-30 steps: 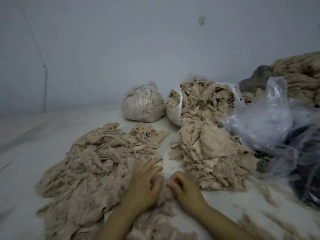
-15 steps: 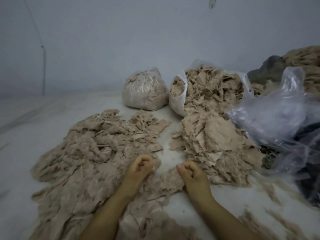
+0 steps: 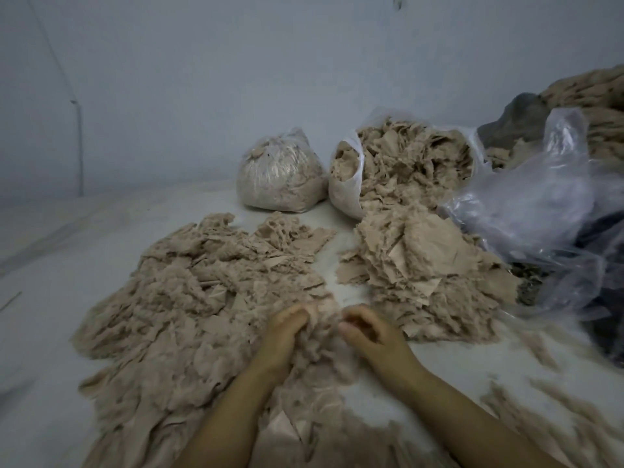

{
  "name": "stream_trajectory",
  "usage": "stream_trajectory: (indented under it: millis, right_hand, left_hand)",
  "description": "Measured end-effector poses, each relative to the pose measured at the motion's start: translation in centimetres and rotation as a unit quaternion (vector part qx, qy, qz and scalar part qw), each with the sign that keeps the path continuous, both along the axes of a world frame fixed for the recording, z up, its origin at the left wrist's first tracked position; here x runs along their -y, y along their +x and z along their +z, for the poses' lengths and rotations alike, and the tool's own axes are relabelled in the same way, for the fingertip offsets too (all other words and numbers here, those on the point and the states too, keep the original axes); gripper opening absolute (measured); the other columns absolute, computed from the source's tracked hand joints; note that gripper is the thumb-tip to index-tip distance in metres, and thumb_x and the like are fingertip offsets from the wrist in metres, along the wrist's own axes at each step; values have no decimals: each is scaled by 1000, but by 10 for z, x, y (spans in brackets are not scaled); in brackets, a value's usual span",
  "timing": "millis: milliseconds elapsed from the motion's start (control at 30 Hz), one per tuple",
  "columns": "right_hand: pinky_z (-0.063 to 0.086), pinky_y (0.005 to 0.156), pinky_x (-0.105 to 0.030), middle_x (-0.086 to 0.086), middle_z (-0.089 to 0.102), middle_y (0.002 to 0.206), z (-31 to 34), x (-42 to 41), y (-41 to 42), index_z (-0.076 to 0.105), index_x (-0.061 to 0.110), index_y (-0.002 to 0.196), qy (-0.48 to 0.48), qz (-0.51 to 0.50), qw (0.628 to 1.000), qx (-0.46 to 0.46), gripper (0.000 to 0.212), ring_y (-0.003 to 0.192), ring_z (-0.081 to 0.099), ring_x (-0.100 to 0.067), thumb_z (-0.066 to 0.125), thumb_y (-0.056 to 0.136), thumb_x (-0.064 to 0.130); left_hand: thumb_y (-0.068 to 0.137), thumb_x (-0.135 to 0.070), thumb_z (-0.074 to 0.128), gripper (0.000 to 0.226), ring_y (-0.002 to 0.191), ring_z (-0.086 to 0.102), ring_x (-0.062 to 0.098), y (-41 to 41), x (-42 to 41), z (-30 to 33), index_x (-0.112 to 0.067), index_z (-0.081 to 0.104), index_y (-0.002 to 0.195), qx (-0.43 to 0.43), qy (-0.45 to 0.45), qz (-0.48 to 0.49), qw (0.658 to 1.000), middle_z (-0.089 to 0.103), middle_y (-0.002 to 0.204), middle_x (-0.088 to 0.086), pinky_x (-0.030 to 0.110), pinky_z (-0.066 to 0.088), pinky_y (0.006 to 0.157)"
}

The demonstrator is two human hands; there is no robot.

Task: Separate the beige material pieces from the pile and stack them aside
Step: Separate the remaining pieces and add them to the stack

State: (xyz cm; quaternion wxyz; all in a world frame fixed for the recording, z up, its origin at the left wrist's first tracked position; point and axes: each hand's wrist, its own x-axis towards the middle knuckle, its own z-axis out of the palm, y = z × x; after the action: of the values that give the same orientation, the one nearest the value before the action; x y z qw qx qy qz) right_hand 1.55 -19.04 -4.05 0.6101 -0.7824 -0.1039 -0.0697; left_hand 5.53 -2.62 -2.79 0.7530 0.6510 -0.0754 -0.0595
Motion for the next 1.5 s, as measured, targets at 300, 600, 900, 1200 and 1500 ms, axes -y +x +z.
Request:
stream_trajectory:
  millis: [300, 600, 900, 1200, 1500]
  right_hand:
    - [40, 51, -21, 1, 44, 59, -6, 2, 8, 53, 10, 78, 178, -72, 980, -46, 17, 48, 41, -6, 54, 95, 10]
    - [34, 54, -16, 16, 47, 54, -7, 0, 8, 49, 15, 68, 53, -60, 997, -10, 26, 53, 41, 0, 61, 91, 10]
    - [36, 56, -27, -3, 45, 60, -4, -3, 5, 50, 9, 70, 146, -38, 987, -46, 25, 58, 40, -17, 55, 93, 5]
    - [48, 67, -19, 9, 69, 73, -2, -4, 3, 66, 26, 71, 75, -73, 994, -16, 26, 70, 63, -5, 62, 88, 6]
    - [46, 63, -33, -6, 58, 75, -2, 2, 6, 60, 13, 86, 173, -82, 981, -37, 12, 70, 52, -24, 70, 83, 9]
  left_hand:
    - [101, -18, 40, 32, 37, 44, 4, -3, 2, 6, -17, 54, 73, -40, -2, 92, 995, 49, 56, -1, 14, 35, 38]
    - [100, -23, 41, 47, 34, 35, 8, -3, 10, -3, -17, 50, 55, 26, 74, 63, 995, 48, 45, -3, 19, 27, 39]
    - [92, -25, 56, 19, 71, 61, 15, -5, 17, -9, -9, 64, 90, 59, 101, -30, 993, 64, 77, 0, 19, 48, 58]
    - [92, -36, 50, 29, 59, 47, 7, -10, 17, -6, -13, 52, 75, 95, 133, -67, 984, 52, 62, -8, 18, 40, 58]
    - [94, 4, 46, 25, 61, 45, 12, 5, 14, -3, -8, 45, 72, 70, 62, 53, 994, 47, 66, 1, 19, 40, 53]
